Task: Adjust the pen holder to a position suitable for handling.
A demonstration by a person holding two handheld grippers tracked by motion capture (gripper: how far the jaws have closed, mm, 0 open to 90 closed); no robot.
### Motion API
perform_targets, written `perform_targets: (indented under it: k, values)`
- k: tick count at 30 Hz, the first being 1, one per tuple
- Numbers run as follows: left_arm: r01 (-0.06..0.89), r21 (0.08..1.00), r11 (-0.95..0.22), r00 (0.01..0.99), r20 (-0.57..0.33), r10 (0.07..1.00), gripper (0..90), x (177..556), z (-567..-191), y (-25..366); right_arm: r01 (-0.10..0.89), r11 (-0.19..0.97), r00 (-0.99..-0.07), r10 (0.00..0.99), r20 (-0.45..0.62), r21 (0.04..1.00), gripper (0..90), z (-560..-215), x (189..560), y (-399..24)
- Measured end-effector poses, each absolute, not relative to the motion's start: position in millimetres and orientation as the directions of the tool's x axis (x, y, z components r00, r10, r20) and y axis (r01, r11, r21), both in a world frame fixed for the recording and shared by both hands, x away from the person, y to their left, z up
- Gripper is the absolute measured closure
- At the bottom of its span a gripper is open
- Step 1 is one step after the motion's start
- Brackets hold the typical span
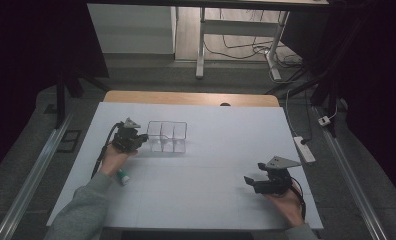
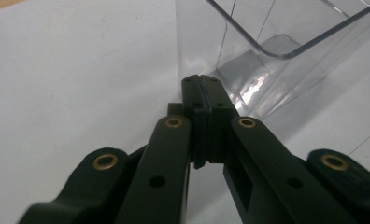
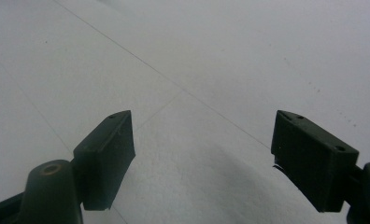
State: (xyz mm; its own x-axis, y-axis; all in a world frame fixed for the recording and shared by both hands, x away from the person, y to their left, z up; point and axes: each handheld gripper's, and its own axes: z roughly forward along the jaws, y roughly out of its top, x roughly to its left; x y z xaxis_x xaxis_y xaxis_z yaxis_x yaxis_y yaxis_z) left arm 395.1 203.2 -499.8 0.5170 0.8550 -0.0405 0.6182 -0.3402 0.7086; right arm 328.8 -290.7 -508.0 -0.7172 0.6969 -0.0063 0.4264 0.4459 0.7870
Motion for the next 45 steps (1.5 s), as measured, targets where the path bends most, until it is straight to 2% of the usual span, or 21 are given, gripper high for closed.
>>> perform_targets:
  k: [9, 22, 45]
  values:
    - [0.619, 0.71, -0.337, 0.527, -0.058, 0.848, 88.4, 396.2, -501.2, 202.0, 0.428, 0.451, -0.717, 0.697, -0.009, 0.783, 21.1, -508.1, 329.0, -290.7]
    - [0.601, 0.705, -0.377, 0.553, -0.026, 0.833, 88.4, 399.0, -498.2, 183.0, 0.431, 0.454, -0.722, 0.692, -0.003, 0.78, 21.2, -508.6, 329.3, -290.3]
    - [0.604, 0.703, -0.376, 0.553, -0.03, 0.833, 88.4, 407.6, -501.7, 161.6, 0.436, 0.456, -0.725, 0.689, 0.002, 0.776, 21.2, -509.5, 329.4, -289.3]
